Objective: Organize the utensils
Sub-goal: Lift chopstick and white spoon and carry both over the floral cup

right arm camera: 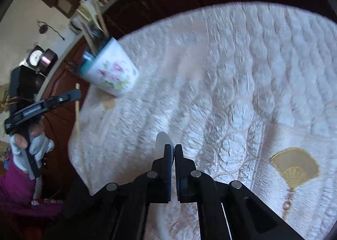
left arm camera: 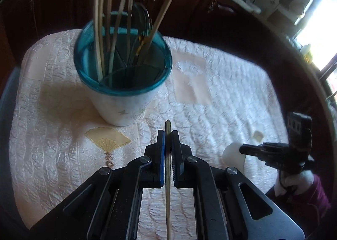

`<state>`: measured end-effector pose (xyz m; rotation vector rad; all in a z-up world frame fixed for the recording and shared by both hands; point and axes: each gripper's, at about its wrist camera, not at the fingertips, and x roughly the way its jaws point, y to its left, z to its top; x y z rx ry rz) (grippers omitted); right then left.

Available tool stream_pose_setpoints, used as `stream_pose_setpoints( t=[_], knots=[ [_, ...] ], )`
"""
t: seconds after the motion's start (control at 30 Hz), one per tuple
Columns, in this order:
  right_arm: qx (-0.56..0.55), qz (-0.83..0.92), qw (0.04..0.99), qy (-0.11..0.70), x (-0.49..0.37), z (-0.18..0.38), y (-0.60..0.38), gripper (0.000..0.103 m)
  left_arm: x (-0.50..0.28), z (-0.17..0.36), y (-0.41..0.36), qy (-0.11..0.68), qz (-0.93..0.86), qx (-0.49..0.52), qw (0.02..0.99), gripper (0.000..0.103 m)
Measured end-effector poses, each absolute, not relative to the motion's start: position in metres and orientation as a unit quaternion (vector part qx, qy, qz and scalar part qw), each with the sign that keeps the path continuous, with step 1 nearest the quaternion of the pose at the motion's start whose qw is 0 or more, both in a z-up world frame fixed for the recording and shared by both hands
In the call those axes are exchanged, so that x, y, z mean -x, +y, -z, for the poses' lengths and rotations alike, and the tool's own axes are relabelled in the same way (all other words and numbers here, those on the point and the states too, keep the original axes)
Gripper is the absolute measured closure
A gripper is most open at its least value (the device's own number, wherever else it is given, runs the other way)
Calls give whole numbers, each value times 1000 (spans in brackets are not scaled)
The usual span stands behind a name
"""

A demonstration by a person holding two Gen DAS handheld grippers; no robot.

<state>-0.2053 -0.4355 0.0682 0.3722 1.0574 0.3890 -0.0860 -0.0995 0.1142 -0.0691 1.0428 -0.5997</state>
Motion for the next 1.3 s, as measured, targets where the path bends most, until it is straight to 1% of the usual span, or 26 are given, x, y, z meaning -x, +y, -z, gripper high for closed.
stream_pose_setpoints(
  t=[0.1,0.33,0.7,0.83,0.93,1.07,1.3],
  knots=[
    [-176,-185,845,470,210,-94,-437,101,86,-132,-91,475,288,47,830,99],
    [-190,-200,872,404,202,-146,-429,101,93,-194,-62,417,291,67,859,99],
    [-183,-233,904,308,134,-227,-359,101,73,-286,-25,325,263,74,905,99],
    [-178,-233,912,285,109,-239,-335,101,60,-305,-15,300,240,71,920,99],
    [-169,-235,916,280,90,-239,-315,101,45,-315,-10,285,221,76,930,99],
    [-164,-234,917,279,70,-229,-294,101,25,-315,-8,266,187,72,943,99],
    [-108,-233,928,271,52,-213,-260,101,0,-281,-15,275,157,56,947,99]
  ],
)
